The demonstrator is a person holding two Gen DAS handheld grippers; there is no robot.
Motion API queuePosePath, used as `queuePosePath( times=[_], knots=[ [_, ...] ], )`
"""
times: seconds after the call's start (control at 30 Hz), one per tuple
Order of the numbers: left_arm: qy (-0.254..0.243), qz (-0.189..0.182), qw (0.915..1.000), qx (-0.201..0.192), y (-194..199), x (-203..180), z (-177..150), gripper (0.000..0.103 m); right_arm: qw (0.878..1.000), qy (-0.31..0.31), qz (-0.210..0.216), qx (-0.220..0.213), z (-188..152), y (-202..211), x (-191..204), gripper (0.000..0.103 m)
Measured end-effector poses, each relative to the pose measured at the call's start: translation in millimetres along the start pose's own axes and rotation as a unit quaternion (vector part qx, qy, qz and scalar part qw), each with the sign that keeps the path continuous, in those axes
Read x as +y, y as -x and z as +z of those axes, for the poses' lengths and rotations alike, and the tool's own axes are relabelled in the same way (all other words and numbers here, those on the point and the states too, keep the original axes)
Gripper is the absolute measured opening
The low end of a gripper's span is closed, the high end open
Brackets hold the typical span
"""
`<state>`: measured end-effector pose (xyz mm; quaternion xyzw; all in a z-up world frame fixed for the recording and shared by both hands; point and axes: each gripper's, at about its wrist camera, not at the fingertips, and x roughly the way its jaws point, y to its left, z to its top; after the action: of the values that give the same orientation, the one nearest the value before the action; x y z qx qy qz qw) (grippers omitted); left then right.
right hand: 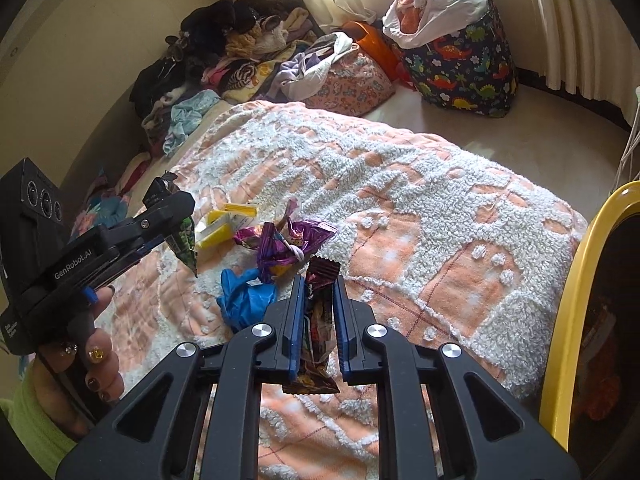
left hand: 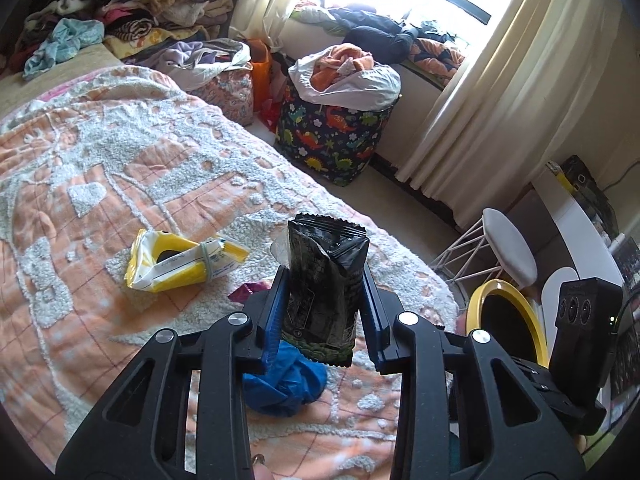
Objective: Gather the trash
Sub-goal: 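Carry the brown wrapper with the right gripper while the left carries the black bag over the bin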
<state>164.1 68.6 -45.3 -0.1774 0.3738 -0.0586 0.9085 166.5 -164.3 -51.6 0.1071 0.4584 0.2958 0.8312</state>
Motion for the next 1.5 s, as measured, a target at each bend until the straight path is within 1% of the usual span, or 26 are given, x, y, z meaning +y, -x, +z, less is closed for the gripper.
queuePosePath(
  times=[0.37,0.8,1.03,1.5],
  knots=[
    [-0.03,-0.02,0.9993,0.005,-2.3,-34.8,-2.7,0.027,1.0,-0.011,-0.002,-0.027,-1.4,32.2,-8.8,0.014],
    [-0.073,-0.04,0.9964,0.015,-11.0,-84.2,-9.0,0.027,0.998,-0.038,-0.017,-0.055,-8.6,73.0,-41.6,0.014],
    [-0.097,-0.05,0.9937,0.024,-15.0,-108.4,-17.2,0.027,0.996,-0.056,-0.025,-0.072,-12.2,90.4,-61.3,0.014],
    [-0.141,-0.08,0.9859,0.042,-29.7,-161.1,-33.5,0.027,0.989,-0.097,-0.056,-0.1,-30.0,125.7,-103.3,0.014]
  ],
)
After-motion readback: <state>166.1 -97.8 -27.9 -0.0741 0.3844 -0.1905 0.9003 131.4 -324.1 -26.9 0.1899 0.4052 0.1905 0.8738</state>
